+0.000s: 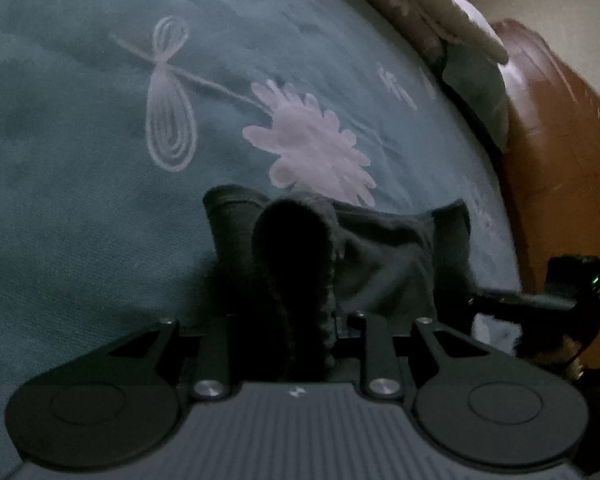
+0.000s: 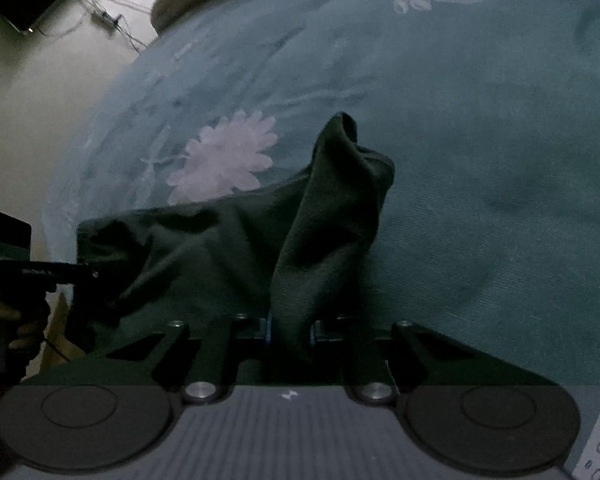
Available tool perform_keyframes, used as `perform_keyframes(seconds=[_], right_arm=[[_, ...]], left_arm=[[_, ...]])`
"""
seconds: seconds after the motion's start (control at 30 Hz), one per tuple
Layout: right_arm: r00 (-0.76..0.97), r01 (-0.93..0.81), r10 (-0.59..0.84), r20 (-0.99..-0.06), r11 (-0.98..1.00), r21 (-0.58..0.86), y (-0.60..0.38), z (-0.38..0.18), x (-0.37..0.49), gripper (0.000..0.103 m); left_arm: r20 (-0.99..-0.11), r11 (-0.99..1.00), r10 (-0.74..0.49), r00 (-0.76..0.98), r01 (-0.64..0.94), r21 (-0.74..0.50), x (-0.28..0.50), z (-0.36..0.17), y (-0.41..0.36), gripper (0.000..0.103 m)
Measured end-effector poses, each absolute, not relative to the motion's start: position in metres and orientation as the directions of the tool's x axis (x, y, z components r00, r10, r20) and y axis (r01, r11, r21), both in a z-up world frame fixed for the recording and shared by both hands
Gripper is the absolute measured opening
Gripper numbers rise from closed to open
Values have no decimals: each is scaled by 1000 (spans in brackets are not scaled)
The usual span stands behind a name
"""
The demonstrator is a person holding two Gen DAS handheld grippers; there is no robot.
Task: Fold clothes
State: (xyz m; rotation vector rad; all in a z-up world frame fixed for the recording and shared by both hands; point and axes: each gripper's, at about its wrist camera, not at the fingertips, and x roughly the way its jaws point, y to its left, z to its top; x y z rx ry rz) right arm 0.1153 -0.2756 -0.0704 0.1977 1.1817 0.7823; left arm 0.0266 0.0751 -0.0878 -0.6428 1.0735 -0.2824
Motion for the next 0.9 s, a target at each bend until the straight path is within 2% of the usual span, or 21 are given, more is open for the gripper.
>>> perform_keyframes(seconds=[0.27,0.5,0.67,0.9], right_arm=[[211,-452,694,-688,694,561,-289,-48,100,16],[307,-445,712,-631,694,566,-323,-20,85,16],[407,-372,684,-606,730,574,-374,-14,64,16],[541,-228,598,-591,781,582,-453,-13,28,16]], left_arm=[[-715,813,-495,494,-28,-582,29,-56,62,25],[-701,838,-509,499,103,-535,54,-17,24,25],[-710,838,-541,451,219,-500,84,-7,-21,25],[-746,790,-582,324,442,-424,138,-3,-130,25]])
